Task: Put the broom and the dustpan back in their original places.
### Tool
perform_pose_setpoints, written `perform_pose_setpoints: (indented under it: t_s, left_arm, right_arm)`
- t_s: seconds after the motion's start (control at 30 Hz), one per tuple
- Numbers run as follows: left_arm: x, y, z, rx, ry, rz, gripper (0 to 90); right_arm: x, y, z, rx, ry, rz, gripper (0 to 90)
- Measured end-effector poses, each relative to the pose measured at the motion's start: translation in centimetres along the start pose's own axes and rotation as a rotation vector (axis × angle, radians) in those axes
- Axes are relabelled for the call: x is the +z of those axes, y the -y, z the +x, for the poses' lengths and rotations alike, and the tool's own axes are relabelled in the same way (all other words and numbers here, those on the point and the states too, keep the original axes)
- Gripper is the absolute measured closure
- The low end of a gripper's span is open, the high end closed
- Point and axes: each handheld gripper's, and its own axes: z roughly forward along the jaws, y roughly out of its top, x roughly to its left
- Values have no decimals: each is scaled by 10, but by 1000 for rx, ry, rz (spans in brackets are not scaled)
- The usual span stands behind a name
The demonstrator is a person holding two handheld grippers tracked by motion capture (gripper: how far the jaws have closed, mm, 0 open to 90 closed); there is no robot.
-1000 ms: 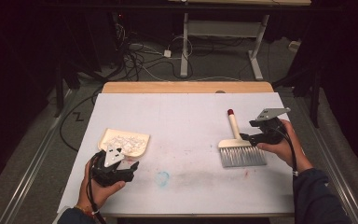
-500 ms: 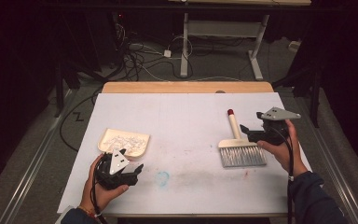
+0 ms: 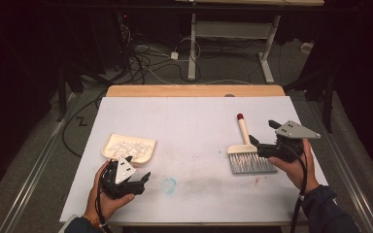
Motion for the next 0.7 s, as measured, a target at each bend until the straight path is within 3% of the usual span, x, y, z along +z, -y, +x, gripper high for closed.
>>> perform_pose_setpoints:
  t_s: [0.33, 0.47, 0.7]
  left_arm:
    - [-2, 0, -3, 21, -1, -13, 187]
    - [-2, -1, -4, 47, -4, -14, 187]
    - [-2, -1, -6, 58, 0, -18, 187]
  right_arm:
    - [-18, 5, 23, -52, -21, -19, 169]
    - [-26, 8, 28, -61, -21, -31, 169]
    - [-37, 15, 32, -78, -9, -41, 169]
